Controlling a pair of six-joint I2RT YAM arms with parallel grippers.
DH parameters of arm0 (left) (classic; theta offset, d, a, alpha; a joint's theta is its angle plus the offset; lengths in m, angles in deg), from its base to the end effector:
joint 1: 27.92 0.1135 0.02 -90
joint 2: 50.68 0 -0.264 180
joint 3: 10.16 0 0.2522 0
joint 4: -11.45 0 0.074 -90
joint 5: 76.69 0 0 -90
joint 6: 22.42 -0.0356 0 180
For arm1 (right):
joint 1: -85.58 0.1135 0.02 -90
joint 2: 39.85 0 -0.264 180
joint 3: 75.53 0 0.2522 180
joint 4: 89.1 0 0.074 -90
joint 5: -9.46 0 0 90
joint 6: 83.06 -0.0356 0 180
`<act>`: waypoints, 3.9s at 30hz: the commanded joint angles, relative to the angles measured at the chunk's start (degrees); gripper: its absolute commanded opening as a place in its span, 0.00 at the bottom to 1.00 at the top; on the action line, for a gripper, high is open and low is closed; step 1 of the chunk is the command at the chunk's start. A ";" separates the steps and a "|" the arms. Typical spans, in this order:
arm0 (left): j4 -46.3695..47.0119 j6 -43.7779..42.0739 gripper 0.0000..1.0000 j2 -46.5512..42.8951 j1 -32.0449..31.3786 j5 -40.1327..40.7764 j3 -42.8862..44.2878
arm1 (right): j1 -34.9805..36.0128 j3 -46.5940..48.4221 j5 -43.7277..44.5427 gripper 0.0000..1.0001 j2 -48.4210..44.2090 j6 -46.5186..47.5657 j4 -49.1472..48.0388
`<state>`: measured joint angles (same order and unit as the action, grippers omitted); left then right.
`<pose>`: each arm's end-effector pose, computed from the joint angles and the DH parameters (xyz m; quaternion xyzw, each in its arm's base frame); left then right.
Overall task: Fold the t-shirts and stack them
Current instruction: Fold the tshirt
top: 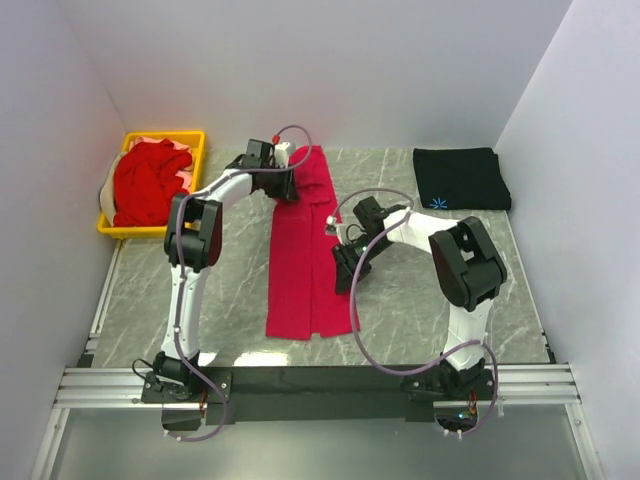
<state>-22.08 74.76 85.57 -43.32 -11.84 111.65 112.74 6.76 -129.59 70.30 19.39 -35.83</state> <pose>0.5032 -0.1543 0.1543 0.1432 0.9032 -0.2678 0.3034 0.2982 0.1832 0.1473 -0.3375 0.8425 0.4194 0.0168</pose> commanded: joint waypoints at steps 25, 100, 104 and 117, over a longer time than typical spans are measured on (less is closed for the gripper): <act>1.75 -10.60 0.61 -39.71 4.23 -9.30 -36.12 | 1.23 4.42 6.87 0.29 0.06 -0.23 -2.85; -18.02 -61.68 0.01 -82.28 -28.90 -8.08 -76.06 | 32.43 -31.44 28.93 0.00 -46.77 33.87 -14.72; -18.55 -60.18 0.01 -82.02 -24.35 -8.86 -74.48 | 29.72 -30.39 30.60 0.00 -45.82 33.69 -16.83; -11.79 -69.31 0.01 -64.89 -6.93 -12.03 -60.42 | 15.74 -15.02 29.11 0.00 -30.44 44.59 -23.33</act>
<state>-37.25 9.45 18.21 -53.07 -21.17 47.61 130.33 -12.08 -99.67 38.02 60.11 -55.87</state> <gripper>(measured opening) 0.033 0.020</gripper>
